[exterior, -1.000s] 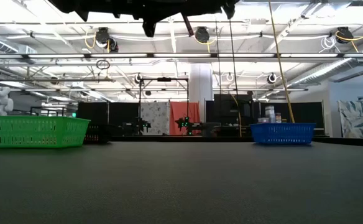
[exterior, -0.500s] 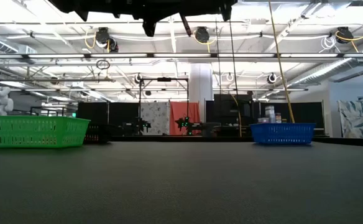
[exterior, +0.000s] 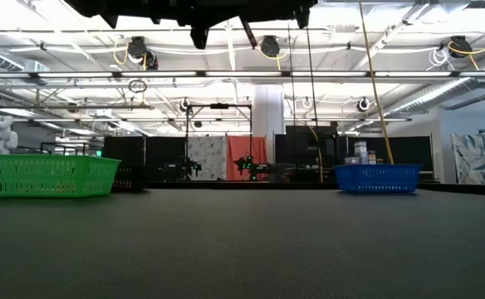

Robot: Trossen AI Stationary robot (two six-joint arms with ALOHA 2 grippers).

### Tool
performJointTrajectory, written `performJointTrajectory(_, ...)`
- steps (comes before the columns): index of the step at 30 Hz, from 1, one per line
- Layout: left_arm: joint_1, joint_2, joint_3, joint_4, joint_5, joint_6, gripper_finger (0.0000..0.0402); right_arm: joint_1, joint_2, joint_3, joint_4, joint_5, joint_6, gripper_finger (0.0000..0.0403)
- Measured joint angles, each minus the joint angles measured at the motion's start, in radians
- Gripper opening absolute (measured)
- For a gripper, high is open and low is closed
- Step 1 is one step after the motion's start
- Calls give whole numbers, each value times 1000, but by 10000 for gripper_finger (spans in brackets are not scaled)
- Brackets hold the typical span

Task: Sort crayons
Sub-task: Put the pink crayon into the green bin

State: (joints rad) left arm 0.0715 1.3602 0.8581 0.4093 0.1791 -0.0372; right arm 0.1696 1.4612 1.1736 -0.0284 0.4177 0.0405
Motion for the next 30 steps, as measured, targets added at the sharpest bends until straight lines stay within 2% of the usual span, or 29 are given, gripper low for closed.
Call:
performJointTrajectory(6, 1, -7, 0, -66, -17, 44, 27, 1, 0, 0, -7, 28, 0, 95)
performJointTrajectory(13, 24, -82, -2, -391, -81, 53, 28, 0, -1, 0, -65, 53, 13, 137)
performJointTrajectory(22, 59, -210, -1, -856, -119, 43, 28, 1, -1, 0, -147, 52, 52, 140)
performJointTrajectory(27, 65, -239, -1, -1123, -133, -10, 28, 1, -1, 0, -149, 52, 52, 139)
performJointTrajectory(30, 65, -240, -1, -1225, -137, -10, 28, 1, -1, 0, -149, 52, 52, 139)
